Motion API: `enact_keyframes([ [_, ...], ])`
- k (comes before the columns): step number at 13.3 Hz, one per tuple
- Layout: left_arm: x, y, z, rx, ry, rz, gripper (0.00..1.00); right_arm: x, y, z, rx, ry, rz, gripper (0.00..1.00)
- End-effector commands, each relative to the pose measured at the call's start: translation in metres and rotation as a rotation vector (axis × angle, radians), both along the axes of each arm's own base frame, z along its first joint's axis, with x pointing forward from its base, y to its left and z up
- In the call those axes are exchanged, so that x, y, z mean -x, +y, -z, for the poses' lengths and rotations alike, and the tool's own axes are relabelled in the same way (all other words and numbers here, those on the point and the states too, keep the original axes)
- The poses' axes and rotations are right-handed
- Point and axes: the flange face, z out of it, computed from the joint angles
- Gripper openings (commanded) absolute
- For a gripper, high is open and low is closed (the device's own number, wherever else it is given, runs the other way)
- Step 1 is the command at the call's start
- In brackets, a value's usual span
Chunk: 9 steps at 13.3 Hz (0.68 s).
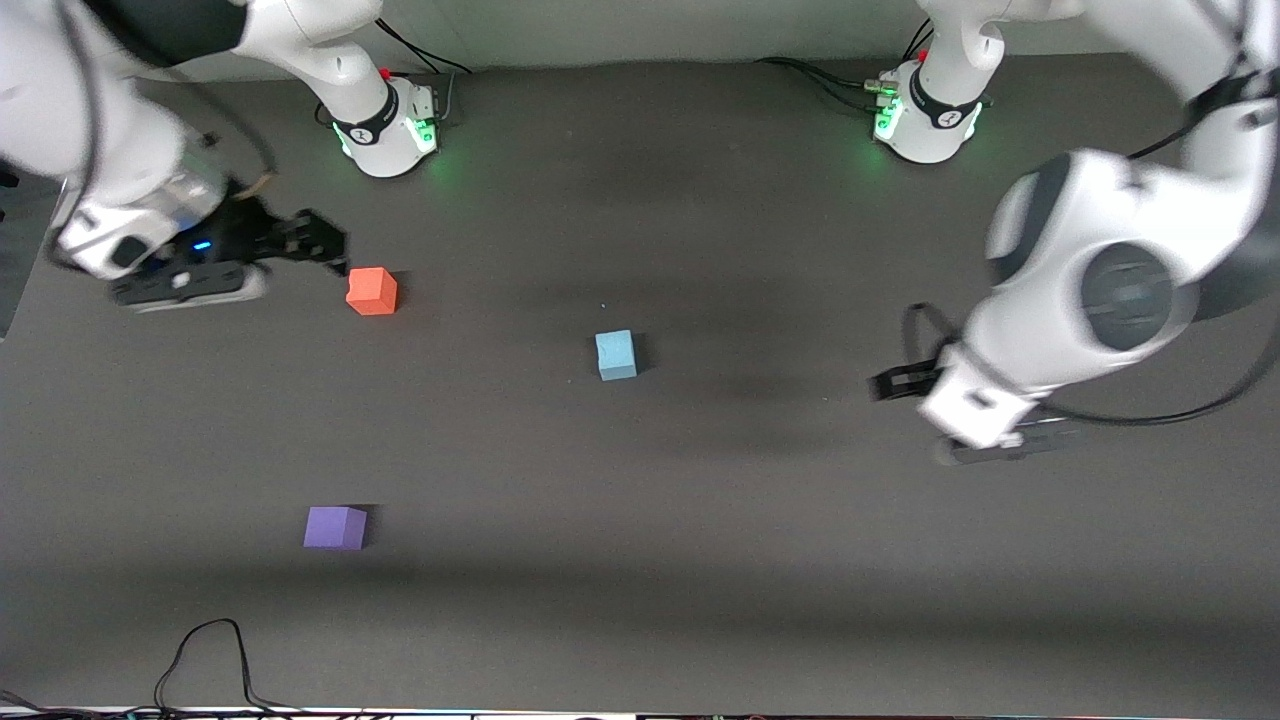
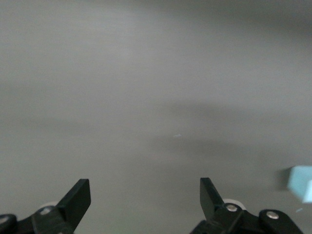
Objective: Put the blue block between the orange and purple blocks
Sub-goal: 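Withdraw the left gripper while the right gripper moves toward the blue cube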
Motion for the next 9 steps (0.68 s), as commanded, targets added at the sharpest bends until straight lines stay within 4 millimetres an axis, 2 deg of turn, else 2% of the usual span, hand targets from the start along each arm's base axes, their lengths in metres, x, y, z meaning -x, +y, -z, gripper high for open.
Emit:
enact_keyframes([
  [1, 0.041, 0.061, -0.027, 0.004, 0.029, 0.111, 1.0, 0.016, 0.096, -0.013, -0.024, -0.004, 0.093, 1.0],
  [2, 0.047, 0.082, -0.035, 0.005, 0.023, 0.12, 1.0, 0.024, 0.131, -0.016, -0.042, 0.001, 0.108, 1.0],
  [4, 0.058, 0.101, -0.035, 0.003, 0.005, 0.146, 1.0, 0.045, 0.193, -0.013, -0.071, 0.033, 0.122, 1.0],
  [6, 0.068, 0.117, -0.033, -0.007, -0.033, 0.143, 1.0, 0.055, 0.218, 0.002, -0.052, 0.05, 0.108, 1.0],
  [8, 0.082, 0.125, -0.04, -0.014, -0.048, 0.165, 1.0, 0.054, 0.224, 0.017, -0.034, 0.059, 0.094, 1.0],
  [9, 0.083, 0.132, -0.044, -0.014, -0.05, 0.163, 1.0, 0.05, 0.227, 0.027, -0.029, 0.064, 0.078, 1.0],
])
